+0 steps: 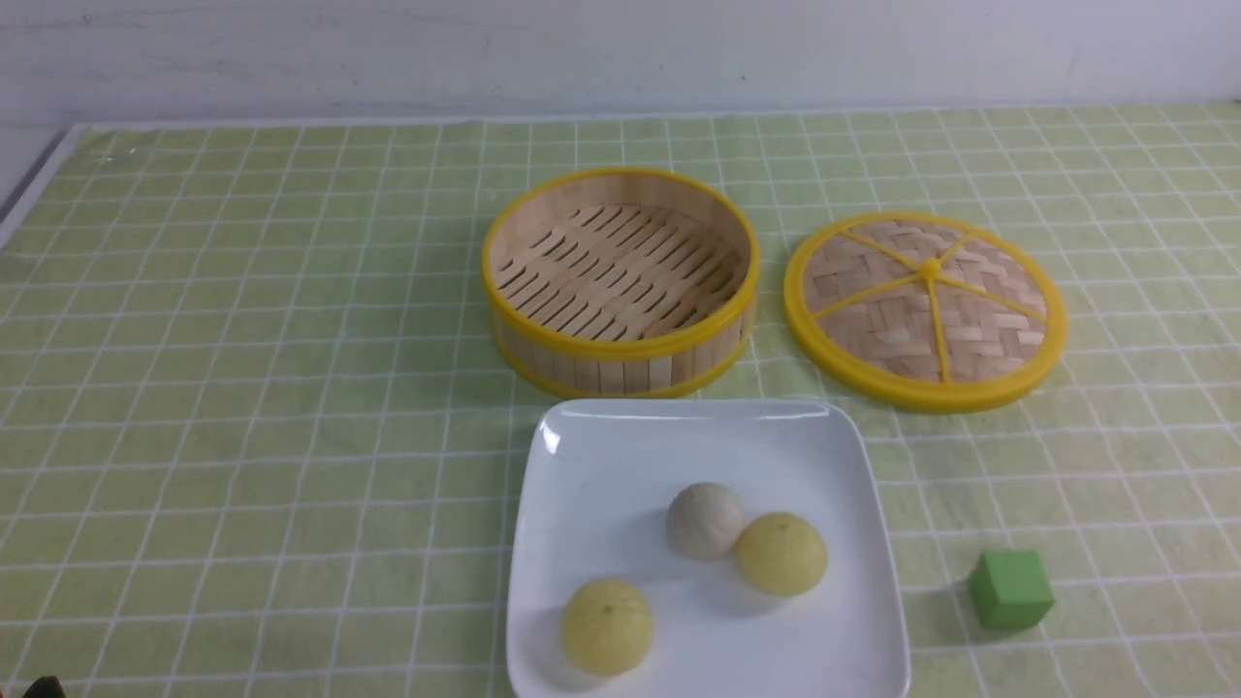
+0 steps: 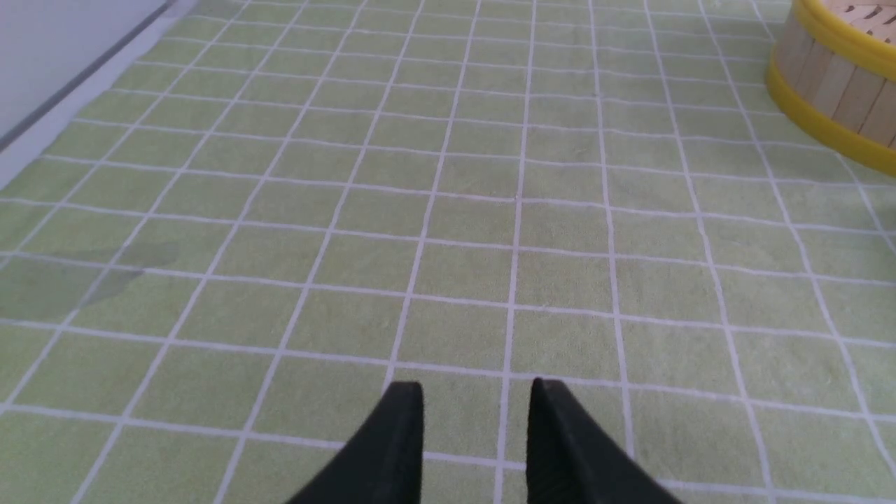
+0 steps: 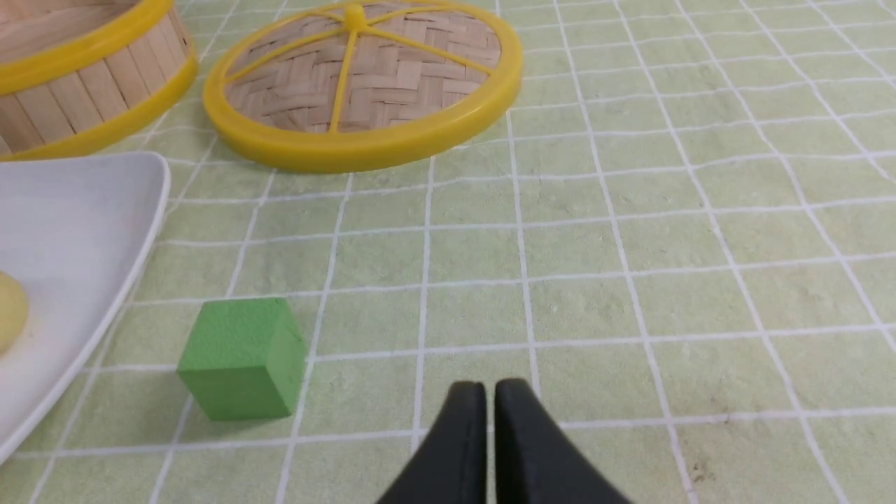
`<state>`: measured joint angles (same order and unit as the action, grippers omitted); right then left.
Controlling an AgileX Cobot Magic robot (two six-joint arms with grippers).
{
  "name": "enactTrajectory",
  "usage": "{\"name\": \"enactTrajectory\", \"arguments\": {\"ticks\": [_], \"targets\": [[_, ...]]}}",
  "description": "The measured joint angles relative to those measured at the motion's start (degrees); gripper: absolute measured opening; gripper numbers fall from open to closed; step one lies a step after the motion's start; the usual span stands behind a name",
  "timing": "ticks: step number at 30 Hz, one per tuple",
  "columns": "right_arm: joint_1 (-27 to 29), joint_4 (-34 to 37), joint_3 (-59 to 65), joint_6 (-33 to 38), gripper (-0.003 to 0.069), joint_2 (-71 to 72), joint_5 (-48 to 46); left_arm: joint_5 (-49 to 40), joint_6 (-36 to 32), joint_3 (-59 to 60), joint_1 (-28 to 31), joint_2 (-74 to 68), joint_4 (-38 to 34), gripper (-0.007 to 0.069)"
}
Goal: Put the steamed buns into the plate on the green tablecloth.
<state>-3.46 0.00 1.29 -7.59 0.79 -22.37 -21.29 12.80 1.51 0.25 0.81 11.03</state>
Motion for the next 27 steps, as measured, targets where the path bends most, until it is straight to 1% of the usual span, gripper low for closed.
{"name": "enactTrajectory", "arguments": {"ticks": [27], "targets": [[0.0, 0.0, 0.0, 0.0, 0.0078, 0.0, -0.1, 0.0, 0.0, 0.0, 0.0, 0.0, 0.0, 0.0240]]}}
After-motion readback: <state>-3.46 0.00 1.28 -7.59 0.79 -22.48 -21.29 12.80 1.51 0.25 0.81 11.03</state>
